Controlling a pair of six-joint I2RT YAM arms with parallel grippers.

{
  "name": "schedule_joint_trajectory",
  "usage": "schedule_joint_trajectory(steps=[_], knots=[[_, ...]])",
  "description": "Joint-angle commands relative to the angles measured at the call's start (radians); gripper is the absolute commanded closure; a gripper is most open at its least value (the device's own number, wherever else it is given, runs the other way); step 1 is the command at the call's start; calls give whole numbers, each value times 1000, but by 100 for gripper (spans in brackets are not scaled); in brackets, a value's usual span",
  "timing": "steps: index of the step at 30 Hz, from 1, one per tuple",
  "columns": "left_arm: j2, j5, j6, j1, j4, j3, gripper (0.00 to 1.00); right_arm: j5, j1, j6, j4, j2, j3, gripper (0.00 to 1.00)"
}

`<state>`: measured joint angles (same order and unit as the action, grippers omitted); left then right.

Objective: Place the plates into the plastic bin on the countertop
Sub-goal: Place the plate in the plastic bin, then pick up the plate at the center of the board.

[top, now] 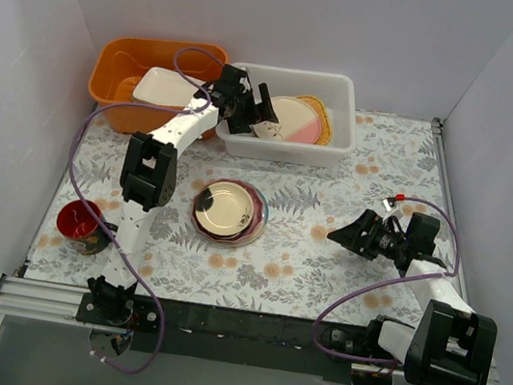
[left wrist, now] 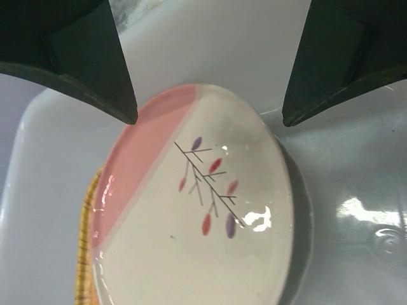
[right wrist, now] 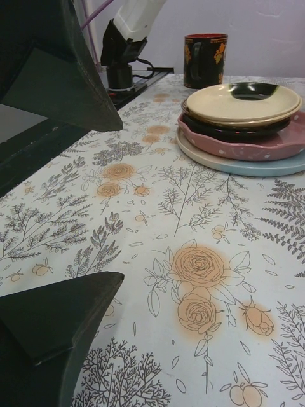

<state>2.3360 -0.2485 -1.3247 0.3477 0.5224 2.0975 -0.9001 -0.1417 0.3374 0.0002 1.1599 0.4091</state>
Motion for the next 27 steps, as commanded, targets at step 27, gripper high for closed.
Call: schedule_joint_trajectory(steps=[27], knots=[[-914, -172, -28, -13, -136, -689, 2, 148, 201, 78, -192, -160, 201, 4]])
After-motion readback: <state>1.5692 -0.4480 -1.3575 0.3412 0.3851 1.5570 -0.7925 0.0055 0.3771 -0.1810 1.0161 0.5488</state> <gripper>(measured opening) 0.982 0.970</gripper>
